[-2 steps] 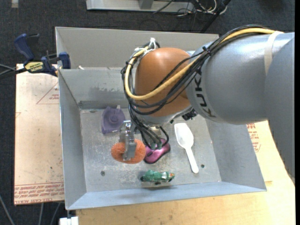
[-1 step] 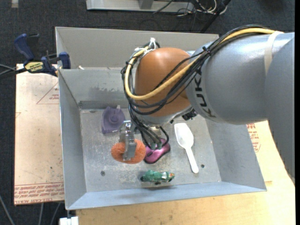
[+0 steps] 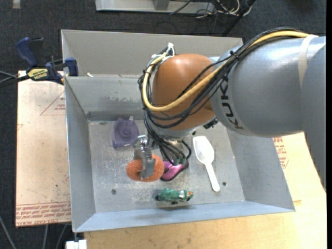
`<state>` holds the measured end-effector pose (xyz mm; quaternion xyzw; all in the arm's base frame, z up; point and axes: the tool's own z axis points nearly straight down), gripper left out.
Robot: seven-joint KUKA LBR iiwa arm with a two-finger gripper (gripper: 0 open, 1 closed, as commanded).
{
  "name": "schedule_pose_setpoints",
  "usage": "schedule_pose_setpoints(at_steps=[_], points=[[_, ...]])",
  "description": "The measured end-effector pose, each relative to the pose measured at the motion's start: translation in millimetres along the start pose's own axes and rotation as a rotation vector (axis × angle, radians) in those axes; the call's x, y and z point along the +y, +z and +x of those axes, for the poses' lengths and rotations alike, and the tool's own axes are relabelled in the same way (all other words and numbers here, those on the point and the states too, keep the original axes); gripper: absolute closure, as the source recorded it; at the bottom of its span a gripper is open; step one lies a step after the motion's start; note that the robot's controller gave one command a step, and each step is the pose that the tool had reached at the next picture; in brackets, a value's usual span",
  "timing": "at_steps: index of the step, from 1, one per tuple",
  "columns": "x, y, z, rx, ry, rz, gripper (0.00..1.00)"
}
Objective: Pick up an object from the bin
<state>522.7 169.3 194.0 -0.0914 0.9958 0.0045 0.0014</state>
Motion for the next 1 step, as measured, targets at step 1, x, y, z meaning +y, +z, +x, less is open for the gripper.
schedule_pose_setpoints(at_steps=[1], points=[[6.7,-176.1,19.1,-0.010,0.083,-0.002,1.00]])
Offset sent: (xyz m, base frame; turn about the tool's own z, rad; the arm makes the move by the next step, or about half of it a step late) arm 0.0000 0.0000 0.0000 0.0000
